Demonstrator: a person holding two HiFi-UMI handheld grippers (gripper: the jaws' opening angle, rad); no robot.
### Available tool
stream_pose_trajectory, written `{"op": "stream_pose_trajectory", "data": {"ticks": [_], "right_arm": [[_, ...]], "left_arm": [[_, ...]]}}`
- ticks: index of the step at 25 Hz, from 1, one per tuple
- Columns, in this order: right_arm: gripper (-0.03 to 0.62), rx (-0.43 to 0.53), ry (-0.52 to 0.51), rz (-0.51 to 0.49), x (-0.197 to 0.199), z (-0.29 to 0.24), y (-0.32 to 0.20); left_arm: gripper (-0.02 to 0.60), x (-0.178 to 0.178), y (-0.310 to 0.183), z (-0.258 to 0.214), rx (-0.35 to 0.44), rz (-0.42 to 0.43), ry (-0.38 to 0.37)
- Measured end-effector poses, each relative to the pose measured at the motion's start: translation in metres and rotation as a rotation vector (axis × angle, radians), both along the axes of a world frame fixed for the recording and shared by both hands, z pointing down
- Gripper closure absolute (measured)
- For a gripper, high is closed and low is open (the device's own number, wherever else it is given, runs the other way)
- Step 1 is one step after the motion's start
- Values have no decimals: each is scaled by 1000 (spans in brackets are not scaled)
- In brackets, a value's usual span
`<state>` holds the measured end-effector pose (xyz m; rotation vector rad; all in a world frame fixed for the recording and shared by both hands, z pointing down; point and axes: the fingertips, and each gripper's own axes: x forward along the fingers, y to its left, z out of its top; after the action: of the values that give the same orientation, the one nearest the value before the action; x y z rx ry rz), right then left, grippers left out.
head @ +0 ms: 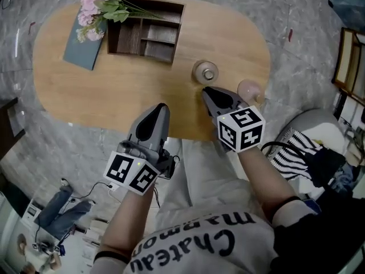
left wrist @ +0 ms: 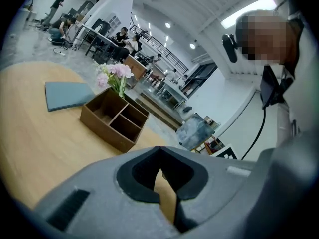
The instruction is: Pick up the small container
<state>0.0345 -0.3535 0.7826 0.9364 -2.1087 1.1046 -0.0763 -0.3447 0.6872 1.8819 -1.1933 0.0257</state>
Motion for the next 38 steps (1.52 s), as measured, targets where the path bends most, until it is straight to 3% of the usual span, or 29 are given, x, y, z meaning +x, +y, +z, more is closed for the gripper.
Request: {"op": "stream_pose_trajectory", "data": {"ticks": [2, 3, 4, 5, 7, 13, 19, 38], "right_arm": [[570, -22, 8, -11, -1, 11, 3], [527, -37, 13, -18, -1, 17, 4], [403, -58, 17, -24, -1, 23, 6], [329, -78, 21, -24, 0, 29, 7], [316, -91, 31, -7, 1, 36, 4], [286, -5, 93, 39, 2, 50, -23], [261, 36, 172, 78, -1, 60, -41], [258, 121, 265, 153, -11, 71, -64]], "left_arm": [[568, 0, 2, 8, -13, 6, 0], [568, -2, 2, 11, -19, 6, -1], [568, -3, 3, 14, -24, 4, -2], [568, -5, 3, 15, -29, 2, -4], [568, -10, 3, 17, -32, -5, -8], [568, -13, -3, 17, -24, -5, -7], [568, 2, 1, 16, -28, 51, 18], [568, -5, 0, 8, -12, 98, 20]]}}
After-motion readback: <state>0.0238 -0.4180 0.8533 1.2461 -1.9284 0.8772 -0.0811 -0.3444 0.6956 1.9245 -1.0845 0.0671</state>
